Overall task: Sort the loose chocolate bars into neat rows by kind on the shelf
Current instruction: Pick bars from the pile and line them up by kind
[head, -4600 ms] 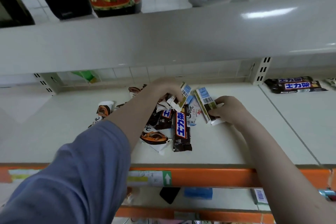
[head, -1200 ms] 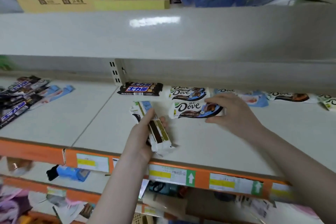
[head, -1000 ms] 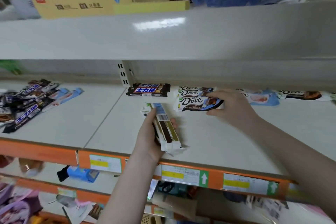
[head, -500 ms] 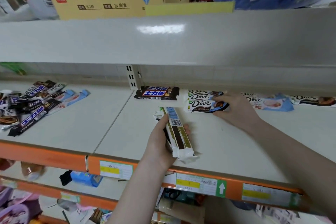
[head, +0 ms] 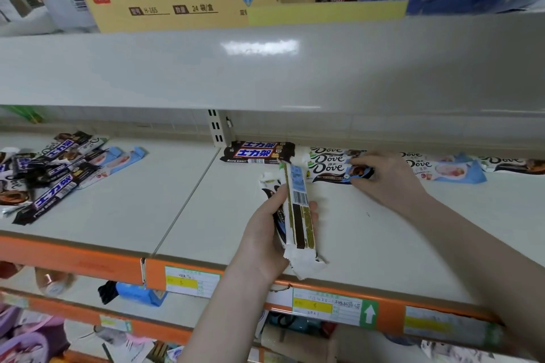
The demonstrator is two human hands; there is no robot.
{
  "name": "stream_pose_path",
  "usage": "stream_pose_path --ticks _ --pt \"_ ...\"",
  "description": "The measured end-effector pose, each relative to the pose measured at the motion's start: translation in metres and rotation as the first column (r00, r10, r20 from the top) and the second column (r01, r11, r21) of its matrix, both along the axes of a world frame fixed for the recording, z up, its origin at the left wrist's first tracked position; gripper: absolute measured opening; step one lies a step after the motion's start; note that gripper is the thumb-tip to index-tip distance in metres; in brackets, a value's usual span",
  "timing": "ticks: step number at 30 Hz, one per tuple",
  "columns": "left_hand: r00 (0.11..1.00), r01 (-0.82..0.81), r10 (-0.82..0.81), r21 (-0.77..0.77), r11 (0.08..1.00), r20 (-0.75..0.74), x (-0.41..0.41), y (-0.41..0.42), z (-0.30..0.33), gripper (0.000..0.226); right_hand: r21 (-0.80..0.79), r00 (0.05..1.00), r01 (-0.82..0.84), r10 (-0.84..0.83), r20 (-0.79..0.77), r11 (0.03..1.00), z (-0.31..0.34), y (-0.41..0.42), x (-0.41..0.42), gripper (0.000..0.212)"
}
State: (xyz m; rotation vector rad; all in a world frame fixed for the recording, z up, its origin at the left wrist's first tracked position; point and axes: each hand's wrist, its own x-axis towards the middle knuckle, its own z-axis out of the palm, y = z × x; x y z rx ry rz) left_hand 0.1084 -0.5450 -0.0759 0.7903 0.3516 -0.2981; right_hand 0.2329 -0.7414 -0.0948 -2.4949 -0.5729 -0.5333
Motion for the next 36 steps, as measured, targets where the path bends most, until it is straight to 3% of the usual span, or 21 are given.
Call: stream_pose_path --ticks 3,5,9,13,17,24,28,31,36 --pt "0.998 0.041 -0.049 0.161 0.986 0.047 -0.001 -0.001 0.007 0.029 0.185 0.995 0.015 0.003 -0.096 0.983 0.017 0.000 -0.016 0.017" --pt "0.991 0.060 -0.094 0.307 0.950 0.096 -0.001 -0.003 0.009 0.018 0.346 0.957 -0.020 0.119 -0.265 0.938 0.034 -0.002 -0.030 0.012" --pt "0.973 0.058 -0.160 0.502 0.863 0.164 -0.001 -0.012 0.011 0.030 0.581 0.841 0.001 0.314 -0.441 0.814 0.059 -0.004 -0.053 0.018" --pt "0.949 0.117 -0.260 0.571 0.813 0.176 -0.001 -0.025 0.016 0.031 0.599 0.748 -0.053 0.429 -0.506 0.799 0.067 -0.008 -0.071 0.021" --pt "0.932 0.133 -0.314 0.635 0.761 0.182 -0.001 -0.038 0.019 0.033 0.539 0.733 -0.078 0.414 -0.539 0.839 0.067 -0.016 -0.082 0.020" --pt "0.965 0.038 -0.172 0.544 0.838 0.198 -0.003 -0.062 0.017 0.025 0.713 0.819 0.121 0.336 -0.465 0.691 0.051 -0.033 -0.085 0.033" --pt "0.990 -0.076 0.039 0.282 0.956 0.135 0.000 -0.077 0.014 0.034 0.564 0.857 0.085 0.228 -0.462 0.821 0.045 -0.034 -0.099 0.039" --pt "0.993 -0.099 0.091 0.111 0.989 0.078 0.002 -0.084 0.011 0.037 0.375 0.879 0.004 0.175 -0.443 0.927 0.038 -0.033 -0.111 0.054" --pt "0.993 -0.097 0.097 0.003 0.995 0.061 0.000 -0.093 0.006 0.036 0.278 0.913 -0.006 0.119 -0.391 0.961 0.032 -0.037 -0.112 0.067"
